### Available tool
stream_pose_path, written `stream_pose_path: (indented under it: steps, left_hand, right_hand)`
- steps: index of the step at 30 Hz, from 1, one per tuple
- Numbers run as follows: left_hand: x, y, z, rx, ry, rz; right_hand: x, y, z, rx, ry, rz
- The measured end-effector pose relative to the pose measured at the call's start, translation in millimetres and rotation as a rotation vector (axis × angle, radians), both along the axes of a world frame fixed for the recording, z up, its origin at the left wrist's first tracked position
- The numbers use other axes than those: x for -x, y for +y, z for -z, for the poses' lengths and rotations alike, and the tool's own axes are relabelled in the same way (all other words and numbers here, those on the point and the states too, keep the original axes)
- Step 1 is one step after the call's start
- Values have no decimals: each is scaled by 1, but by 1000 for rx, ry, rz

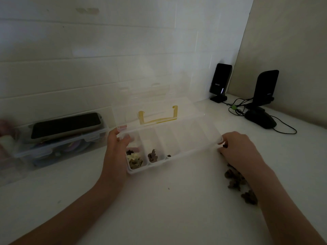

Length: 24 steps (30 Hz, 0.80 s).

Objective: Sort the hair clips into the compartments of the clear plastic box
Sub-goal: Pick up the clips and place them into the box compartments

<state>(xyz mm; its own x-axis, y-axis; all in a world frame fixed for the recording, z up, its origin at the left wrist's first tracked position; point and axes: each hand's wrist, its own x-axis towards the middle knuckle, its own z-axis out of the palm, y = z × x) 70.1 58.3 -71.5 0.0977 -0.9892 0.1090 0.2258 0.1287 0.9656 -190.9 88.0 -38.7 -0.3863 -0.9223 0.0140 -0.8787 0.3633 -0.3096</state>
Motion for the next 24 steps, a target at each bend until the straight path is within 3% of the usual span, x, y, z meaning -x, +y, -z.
stream_pose_path:
  steps: [4, 11, 14, 18, 24]
  left_hand:
    - [0, 0, 1, 8, -8, -1]
    - [-2, -2, 3, 5, -29, -3]
    - [-2, -2, 3, 2, -19, 3]
    - [-1, -2, 2, -5, -10, -4]
    - [-1, 0, 1, 13, -21, -2]
  right_hand:
    - [-5, 4, -1, 279, 46, 59]
    - [-7, 2, 2, 474, 29, 45]
    - [-6, 4, -7, 695, -215, -27]
    - [-17, 7, -17, 780, -648, -281]
    - [-33, 8, -14, 761, -808, -486]
